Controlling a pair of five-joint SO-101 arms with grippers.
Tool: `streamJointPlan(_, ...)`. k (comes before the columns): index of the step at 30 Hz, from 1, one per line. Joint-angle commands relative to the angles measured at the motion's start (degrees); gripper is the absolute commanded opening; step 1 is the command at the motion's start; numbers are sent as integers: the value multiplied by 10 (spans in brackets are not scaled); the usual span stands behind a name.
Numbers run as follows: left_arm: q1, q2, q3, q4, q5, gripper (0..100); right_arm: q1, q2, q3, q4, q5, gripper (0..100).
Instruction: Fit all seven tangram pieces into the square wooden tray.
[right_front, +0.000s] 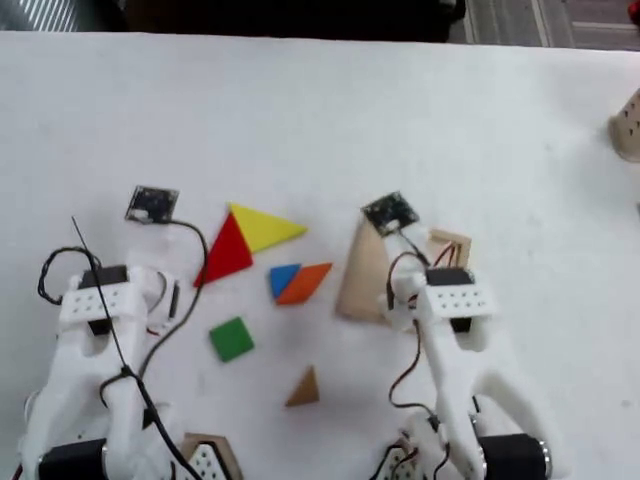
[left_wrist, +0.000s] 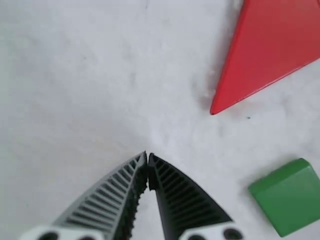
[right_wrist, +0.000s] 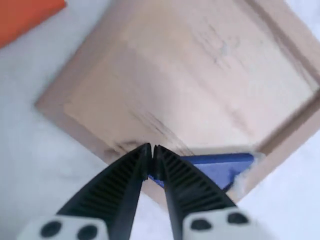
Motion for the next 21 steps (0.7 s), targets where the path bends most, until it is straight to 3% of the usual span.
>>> streamJointPlan(1, -4, -16, -5, -9, -7, 24, -7, -22, 17, -1, 48, 19)
streamJointPlan(8, -5, -16, -5, -8, -7, 24, 38, -22, 19, 16, 61, 18)
streamJointPlan(15, -5, -16, -5, -9, -7, 24, 35, -27, 3, 22, 55, 22)
streamJointPlan(21, -5, -16, -5, -9, -7, 24, 39, -92, -40, 78, 1, 145)
